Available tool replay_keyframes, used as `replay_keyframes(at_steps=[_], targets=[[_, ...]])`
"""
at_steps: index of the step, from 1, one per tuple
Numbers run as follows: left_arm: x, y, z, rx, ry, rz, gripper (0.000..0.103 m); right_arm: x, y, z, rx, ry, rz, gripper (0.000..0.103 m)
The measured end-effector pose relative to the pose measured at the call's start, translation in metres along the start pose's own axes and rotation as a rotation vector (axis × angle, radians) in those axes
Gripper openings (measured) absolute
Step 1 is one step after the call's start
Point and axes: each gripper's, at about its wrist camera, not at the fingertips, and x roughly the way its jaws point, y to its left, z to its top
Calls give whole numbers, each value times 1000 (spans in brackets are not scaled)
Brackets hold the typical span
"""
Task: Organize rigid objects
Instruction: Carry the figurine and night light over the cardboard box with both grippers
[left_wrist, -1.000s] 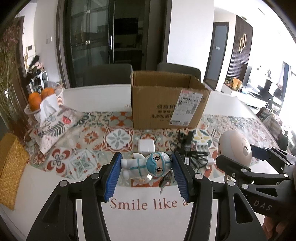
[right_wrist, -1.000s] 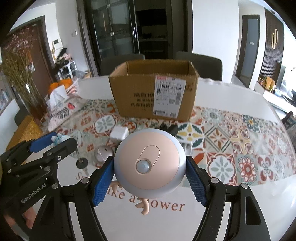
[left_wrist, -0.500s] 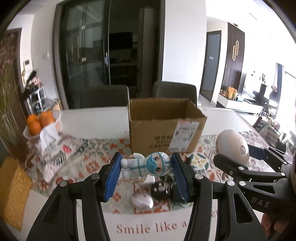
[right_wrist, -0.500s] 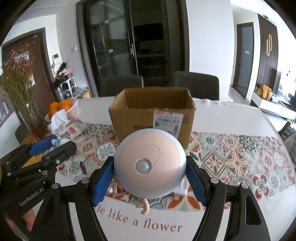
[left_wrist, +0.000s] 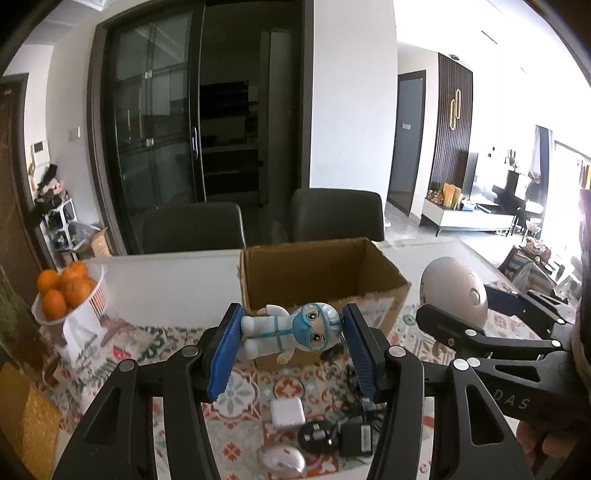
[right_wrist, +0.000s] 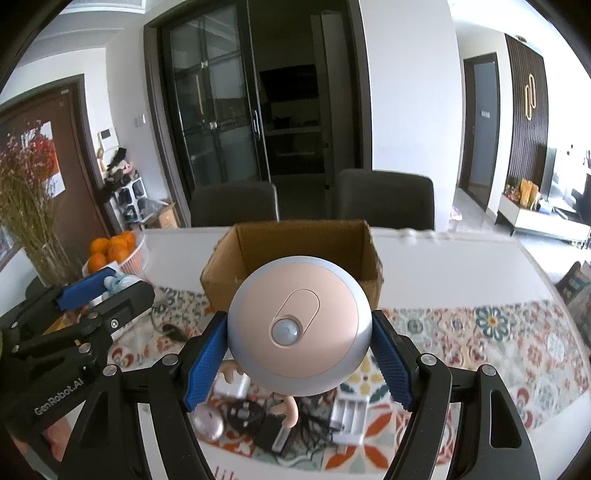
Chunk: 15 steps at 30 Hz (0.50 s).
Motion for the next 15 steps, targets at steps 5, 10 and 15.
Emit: replay_keyframes(at_steps=[5,10,15], targets=[[11,1,22,12,-20,-2,54,10,-2,25,-12,-21,-13,75],[22,1,42,34,-31,-7,54,22,-4,49,-25,-23,-15,75],[38,0,58,48,-20,-12,54,36,-12,65,-26,-11,-19,75]])
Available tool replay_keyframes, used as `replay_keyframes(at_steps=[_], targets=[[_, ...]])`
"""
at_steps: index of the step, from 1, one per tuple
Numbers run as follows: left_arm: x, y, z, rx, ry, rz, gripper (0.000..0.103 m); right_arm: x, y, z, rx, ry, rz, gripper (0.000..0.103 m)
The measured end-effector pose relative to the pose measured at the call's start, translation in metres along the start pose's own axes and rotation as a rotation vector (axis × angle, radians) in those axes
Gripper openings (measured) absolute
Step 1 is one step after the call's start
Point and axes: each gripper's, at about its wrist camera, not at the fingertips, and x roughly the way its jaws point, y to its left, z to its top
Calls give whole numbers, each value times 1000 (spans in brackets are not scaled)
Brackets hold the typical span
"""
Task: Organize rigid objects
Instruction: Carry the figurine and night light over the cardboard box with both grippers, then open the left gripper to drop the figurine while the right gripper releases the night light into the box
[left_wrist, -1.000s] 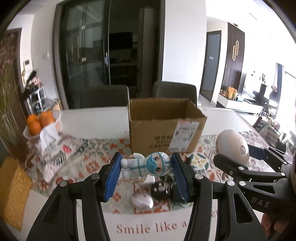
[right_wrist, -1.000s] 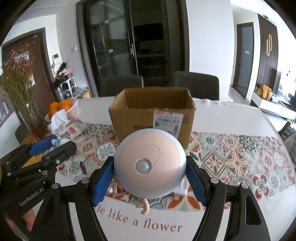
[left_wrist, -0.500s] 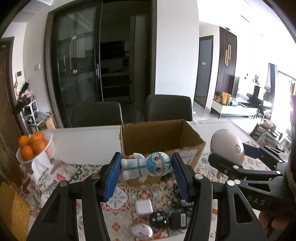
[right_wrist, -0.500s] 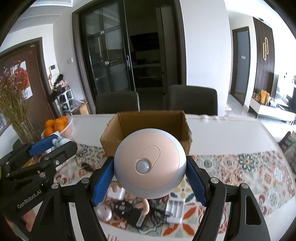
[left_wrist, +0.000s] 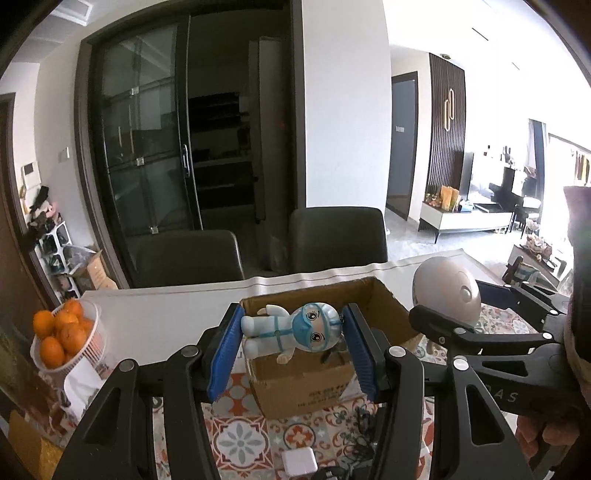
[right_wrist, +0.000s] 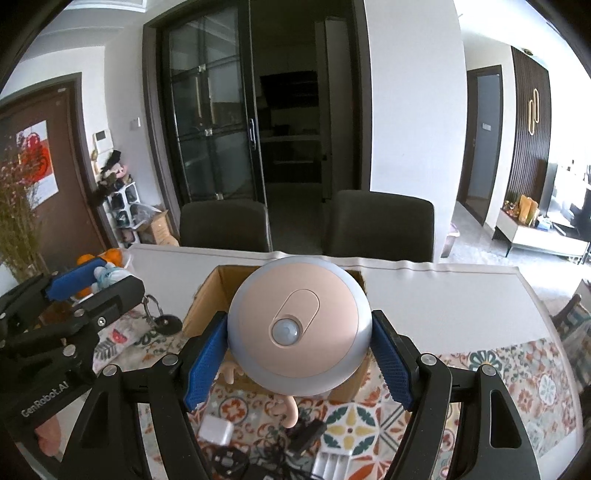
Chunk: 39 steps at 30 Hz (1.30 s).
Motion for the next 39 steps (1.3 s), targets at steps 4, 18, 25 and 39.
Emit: replay_keyframes(at_steps=[4,18,25,39], targets=[[18,4,12,-1,30,-16,54,18,-6,11,11,42,16,75],[95,11,32,-35,214,-52,54,93,-24,32,36,228,47,75],[123,14,21,-54,306,-55,54,121,-27,28,30,296,27,75],[114,32,3,-51,315,139,87,136,-19,17,3,323,-15,84]])
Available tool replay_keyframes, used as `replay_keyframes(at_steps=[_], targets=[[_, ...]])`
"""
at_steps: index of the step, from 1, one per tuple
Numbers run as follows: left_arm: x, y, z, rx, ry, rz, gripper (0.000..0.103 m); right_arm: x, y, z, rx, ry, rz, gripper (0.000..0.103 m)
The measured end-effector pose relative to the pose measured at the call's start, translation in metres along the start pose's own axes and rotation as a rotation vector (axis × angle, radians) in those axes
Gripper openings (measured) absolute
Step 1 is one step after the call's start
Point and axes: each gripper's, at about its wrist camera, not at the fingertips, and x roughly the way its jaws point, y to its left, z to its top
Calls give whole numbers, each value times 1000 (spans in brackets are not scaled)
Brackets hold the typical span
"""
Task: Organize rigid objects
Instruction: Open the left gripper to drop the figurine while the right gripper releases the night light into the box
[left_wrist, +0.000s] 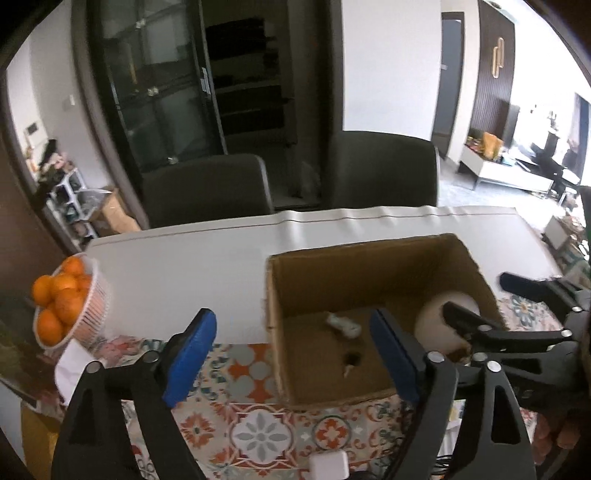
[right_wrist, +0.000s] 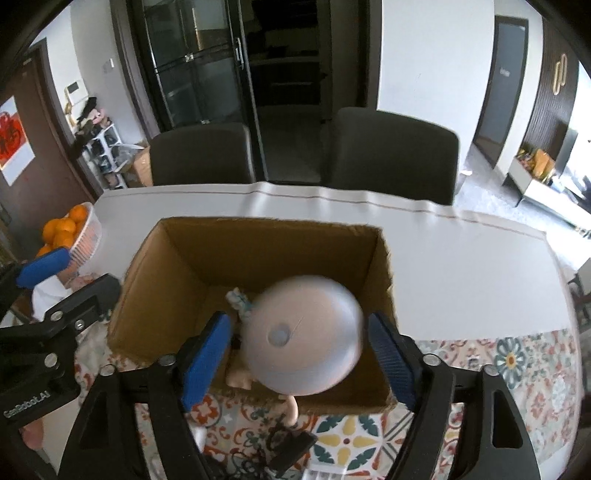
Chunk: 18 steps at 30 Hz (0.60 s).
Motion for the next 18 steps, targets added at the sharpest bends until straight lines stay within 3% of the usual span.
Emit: replay_keyframes(at_steps=[4,18], targets=[[-10,4,-6,-3,-26,27,94,-16,4,-4,0,-34,-50,85],[-72,12,-38,32,-135,35,98,-83,21,-39,20,-155,-108,85]])
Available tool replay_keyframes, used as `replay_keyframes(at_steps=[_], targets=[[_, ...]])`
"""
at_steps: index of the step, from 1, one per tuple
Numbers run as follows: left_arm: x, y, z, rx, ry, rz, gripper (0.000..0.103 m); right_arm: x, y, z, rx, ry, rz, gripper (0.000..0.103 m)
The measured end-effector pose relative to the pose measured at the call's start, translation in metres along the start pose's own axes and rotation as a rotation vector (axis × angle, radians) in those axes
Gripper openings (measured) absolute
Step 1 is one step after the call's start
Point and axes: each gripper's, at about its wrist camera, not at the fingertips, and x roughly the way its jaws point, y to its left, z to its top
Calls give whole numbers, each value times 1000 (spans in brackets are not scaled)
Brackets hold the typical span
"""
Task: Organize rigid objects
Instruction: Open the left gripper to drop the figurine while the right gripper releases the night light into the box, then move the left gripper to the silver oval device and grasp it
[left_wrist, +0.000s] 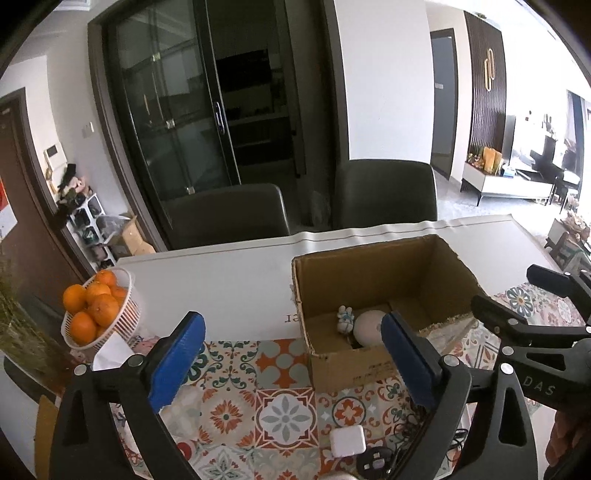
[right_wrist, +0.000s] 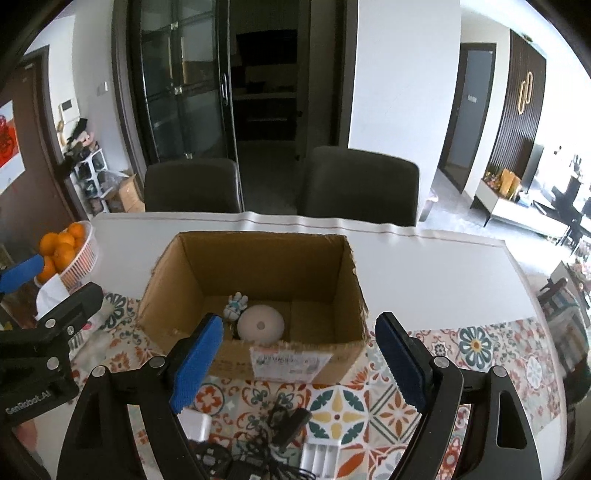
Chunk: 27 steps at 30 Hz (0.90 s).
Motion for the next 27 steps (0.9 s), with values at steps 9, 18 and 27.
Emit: replay_keyframes(at_steps=[9,18,27], targets=[[-32,8,-29,7,-21,-11,98,-41,12,-24,-15,-79,-30,85],[-47,9,-64,5,6,-55,98,-58,24,-59,-28,-78,-7,86],[-48,7,-96,4,40,-87,98,-63,29,-92,-22,-57,13,86]])
